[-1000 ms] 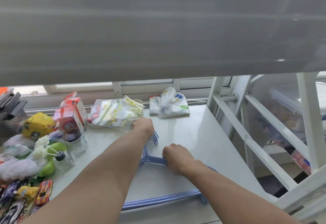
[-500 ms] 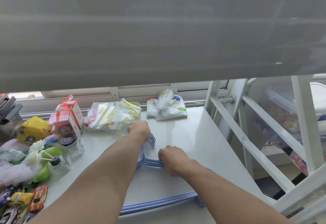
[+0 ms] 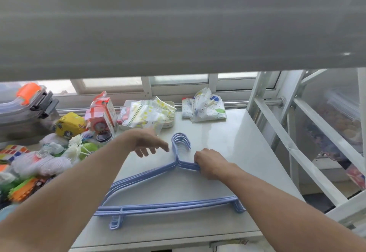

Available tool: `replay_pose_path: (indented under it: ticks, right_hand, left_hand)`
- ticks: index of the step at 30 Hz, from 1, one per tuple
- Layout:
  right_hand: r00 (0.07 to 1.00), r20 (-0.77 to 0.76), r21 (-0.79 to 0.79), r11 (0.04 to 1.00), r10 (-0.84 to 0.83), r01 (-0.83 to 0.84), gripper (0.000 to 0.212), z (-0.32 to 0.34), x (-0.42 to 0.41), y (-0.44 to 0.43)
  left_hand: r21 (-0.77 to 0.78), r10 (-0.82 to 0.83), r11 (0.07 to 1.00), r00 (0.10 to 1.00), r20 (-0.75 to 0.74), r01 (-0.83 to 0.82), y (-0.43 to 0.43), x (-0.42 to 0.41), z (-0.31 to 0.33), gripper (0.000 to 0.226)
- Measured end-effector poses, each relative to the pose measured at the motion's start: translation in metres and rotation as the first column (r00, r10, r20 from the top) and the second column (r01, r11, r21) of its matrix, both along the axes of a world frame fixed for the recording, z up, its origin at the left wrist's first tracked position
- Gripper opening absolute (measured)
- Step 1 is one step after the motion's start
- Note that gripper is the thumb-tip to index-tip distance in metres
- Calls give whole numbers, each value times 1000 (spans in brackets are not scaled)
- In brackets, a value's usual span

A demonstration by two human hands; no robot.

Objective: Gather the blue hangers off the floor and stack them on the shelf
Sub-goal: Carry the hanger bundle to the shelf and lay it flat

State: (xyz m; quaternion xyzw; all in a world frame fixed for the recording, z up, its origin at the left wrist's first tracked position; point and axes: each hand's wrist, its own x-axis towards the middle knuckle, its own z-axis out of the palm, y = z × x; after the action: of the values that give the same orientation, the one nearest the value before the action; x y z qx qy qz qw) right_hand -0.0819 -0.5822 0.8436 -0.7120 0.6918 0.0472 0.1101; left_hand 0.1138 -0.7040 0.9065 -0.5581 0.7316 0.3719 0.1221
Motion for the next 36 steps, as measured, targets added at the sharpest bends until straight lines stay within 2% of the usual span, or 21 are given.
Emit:
replay_pose_path:
  ticks: [3,5,7,9,11,13,18,20,22,25,29,32,36]
  right_hand:
    - [1000,20,23,1000,-19,19,18,4,3,0]
    - [999,26,39,999,-35,34,11,8,4,0]
    - [997,38,50,997,-60,58,20,10,6,-2]
    - [996,50,54,996,-72,69,16,11,7,-3]
    - [996,48,49,996,-72,70,17,10,6,-4]
    - [997,43,55,996,-67,64,18,10,7,-4]
    - [996,45,59,996,-71,68,19,10,6,-2]
    - [996,48,56,995,-80,77,14,9,6,-1]
    - [996,43,49,996,-80,78,6,9,7,-1]
    - [993,73,68,994,-96,91,23,8,6,-2]
    - [990,95,76,992,-104,97,25,9,5,-3]
    - [990,94,87,991,-108,99,47,10,5,-4]
    - [990,93,106,990,-106,96,41,12,7,-2]
  left_hand:
    - [-49,-97,994,995,1,97,20,34,-2,45]
    - [-148,-192,966,970,148,214,33,43,-14,66]
    - [-300,-222,907,941,256,295,40,47,-29,68]
    - [-386,-237,865,939,251,321,45,47,-38,47]
    - [-434,-268,826,928,258,360,47,47,-41,15]
    - [-451,-322,779,895,308,436,50,47,-44,23]
    - [-497,-348,705,857,380,507,52,51,-47,12]
    - [-498,-364,681,838,406,537,53,50,-49,5]
    - [-496,-373,650,810,452,576,53,48,-51,10]
    - [-491,-397,608,775,492,624,53,46,-52,7]
    - [-476,-415,594,754,510,648,53,46,-52,6]
    - [-468,-407,606,756,513,643,53,44,-49,9]
    - [-463,-396,609,752,527,644,56,39,-49,8]
